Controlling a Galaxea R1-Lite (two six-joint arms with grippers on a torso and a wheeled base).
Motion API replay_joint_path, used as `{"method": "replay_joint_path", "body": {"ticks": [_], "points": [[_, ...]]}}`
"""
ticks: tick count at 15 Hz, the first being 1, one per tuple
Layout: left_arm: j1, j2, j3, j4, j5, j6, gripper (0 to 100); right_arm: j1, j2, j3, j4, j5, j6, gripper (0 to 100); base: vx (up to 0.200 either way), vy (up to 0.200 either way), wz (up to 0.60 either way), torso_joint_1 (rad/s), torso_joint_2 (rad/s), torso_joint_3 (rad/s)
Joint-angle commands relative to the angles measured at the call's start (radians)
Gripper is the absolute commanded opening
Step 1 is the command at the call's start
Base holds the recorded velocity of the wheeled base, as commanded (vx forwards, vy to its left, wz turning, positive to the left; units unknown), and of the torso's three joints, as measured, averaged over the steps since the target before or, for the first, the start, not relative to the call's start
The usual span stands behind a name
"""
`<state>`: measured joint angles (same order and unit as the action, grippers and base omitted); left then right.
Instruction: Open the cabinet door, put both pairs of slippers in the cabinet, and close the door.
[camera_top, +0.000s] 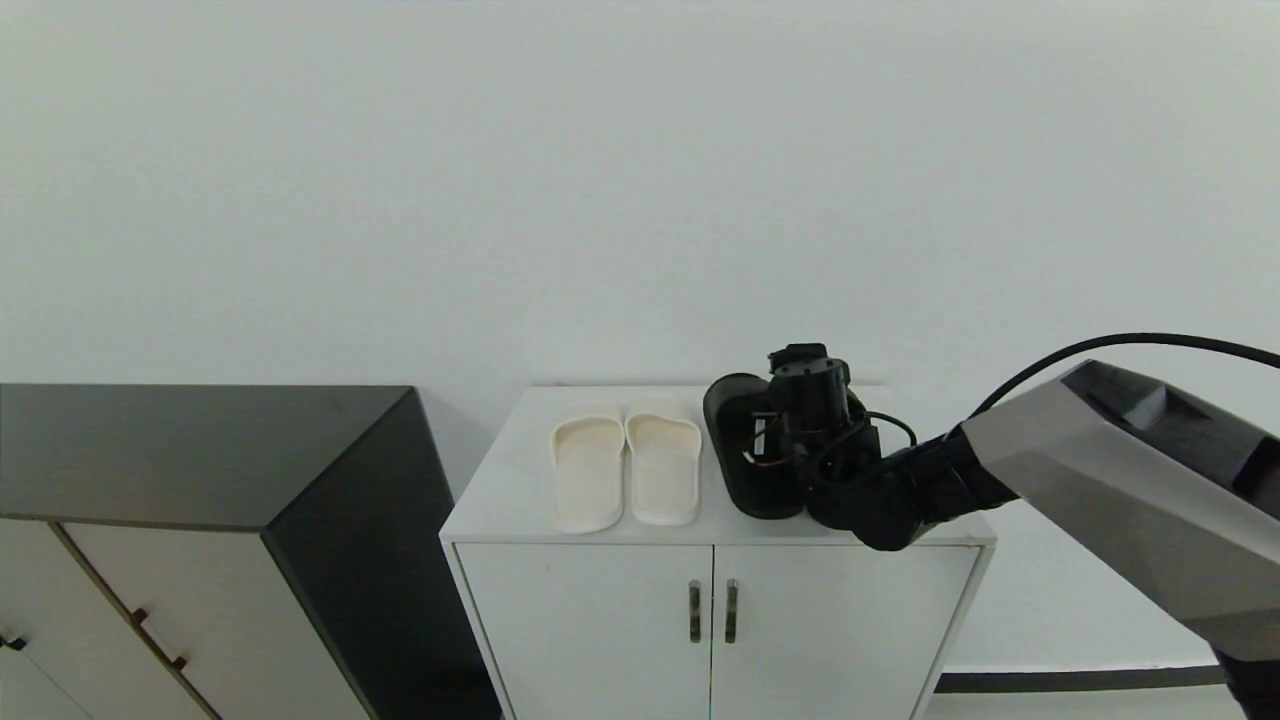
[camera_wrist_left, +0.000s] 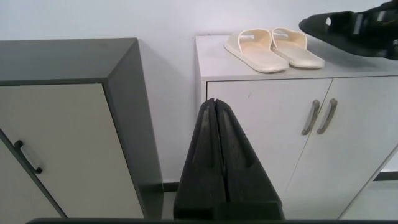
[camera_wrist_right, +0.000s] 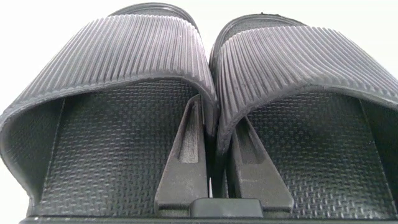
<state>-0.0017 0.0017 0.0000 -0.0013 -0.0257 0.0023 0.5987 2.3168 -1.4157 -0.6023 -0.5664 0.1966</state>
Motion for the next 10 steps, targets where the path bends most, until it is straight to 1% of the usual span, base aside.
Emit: {"method": "replay_joint_path", "body": {"ticks": [1,2,5,6,8,10], "points": [[0.000,0.000,0.000,-0.002,0.000,-0.002,0,0.039,-0.158,0.162,-0.017,0.006,-0.005,0,0.000,0.000,0.00,0.000,0.00,0.000],[0.000,0.000,0.000,0.000,0.000,-0.002,0,0.055,-0.214,0.255,-0.050,0.016,-0.005,0,0.000,0.000,0.00,0.000,0.00,0.000],[0.000,0.000,0.000,-0.002,0.000,-0.001,0,0.107,-0.367,0.509,-0.163,0.120,-0.022,0,0.000,0.000,0.00,0.000,0.00,0.000],[0.000,0.000,0.000,0.000,0.000,-0.002,0,0.122,-0.419,0.589,-0.208,0.172,-0.029,0,0.000,0.000,0.00,0.000,0.00,0.000],[0.000,0.000,0.000,0.000,0.000,-0.002,0,0.156,-0.516,0.713,-0.267,0.286,-0.036,0,0.000,0.000,0.00,0.000,0.00,0.000],[0.000,0.000,0.000,0.000,0.000,-0.002,0,0.167,-0.588,0.782,-0.263,0.362,-0.063,0,0.000,0.000,0.00,0.000,0.00,0.000]]}}
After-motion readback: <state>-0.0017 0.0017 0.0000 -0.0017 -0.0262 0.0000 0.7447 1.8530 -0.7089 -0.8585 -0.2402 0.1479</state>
